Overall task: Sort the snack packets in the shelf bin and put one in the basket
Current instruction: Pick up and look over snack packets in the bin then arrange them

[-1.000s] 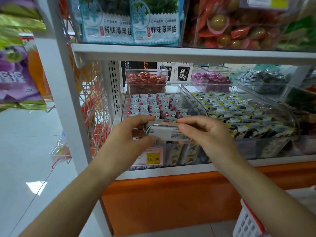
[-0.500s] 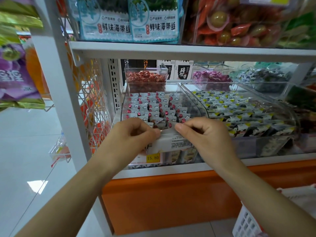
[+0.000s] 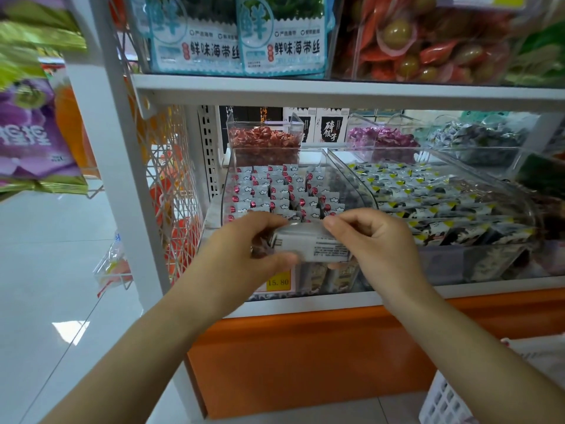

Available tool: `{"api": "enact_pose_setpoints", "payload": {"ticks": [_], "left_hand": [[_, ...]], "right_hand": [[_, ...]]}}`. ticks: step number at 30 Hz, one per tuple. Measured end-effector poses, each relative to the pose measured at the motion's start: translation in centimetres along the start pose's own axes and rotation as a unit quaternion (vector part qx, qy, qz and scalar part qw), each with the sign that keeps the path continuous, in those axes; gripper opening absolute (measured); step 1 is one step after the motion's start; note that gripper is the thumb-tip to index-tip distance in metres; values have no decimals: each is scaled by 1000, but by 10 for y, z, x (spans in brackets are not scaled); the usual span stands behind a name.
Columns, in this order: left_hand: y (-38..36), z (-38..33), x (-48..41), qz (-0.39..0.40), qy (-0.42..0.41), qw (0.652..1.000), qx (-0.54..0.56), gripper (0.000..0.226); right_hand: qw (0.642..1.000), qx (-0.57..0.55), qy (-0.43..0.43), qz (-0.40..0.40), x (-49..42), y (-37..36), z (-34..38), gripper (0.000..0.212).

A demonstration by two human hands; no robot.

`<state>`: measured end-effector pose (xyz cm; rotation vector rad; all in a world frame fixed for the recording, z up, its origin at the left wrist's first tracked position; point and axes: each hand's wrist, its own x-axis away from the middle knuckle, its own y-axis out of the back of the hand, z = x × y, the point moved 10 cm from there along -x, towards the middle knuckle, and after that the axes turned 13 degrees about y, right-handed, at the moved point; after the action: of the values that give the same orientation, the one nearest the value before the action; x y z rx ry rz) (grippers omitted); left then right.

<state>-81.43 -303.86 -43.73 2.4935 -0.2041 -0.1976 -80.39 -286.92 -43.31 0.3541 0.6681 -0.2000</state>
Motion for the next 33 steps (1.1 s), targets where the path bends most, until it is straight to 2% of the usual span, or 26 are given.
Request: {"api": "enact_pose_setpoints", "payload": {"ticks": [1,3,4,6,8,10,13,16,24,29,33], "left_hand": [[5,-1,0,-24,-7,1000,-8,38],[19,0,0,-71,-8,997,11,31],[23,0,0,-79,-6,996,38,30],[27,-1,-1,-78,-14,994,80,33],[30,-4,-3,-98,-22,993,68,42],[40,-2,-4,-155,-27,987,4,47],[47,-4,-6,-220,-50,962,-154,39],[27,-2,-10,-189,-69,943,-265,36],[-7,11,-25,-102,-78,909,-397,54],[-16,19,-32,-65,-71,893,-440,57],[-11,18,-29,-79,-70,907,-407,56]], "right_hand": [[998,-63,-24,-2,0,-2,-5,8],[976,-205,-65,24,1,-14,-9,25],[973,-220,-56,44,1,-18,-7,33],[982,-173,-12,72,-2,-20,2,40],[989,-141,3,39,-5,-14,5,38],[989,-144,-13,-35,-8,0,-1,27],[984,-134,-47,-106,-10,16,-12,21],[987,-103,-56,-110,-11,16,-17,26],[986,-100,-49,-127,-14,8,-21,26],[986,-93,-58,-124,-14,4,-25,24],[988,-85,-55,-119,-16,4,-24,26]]}}
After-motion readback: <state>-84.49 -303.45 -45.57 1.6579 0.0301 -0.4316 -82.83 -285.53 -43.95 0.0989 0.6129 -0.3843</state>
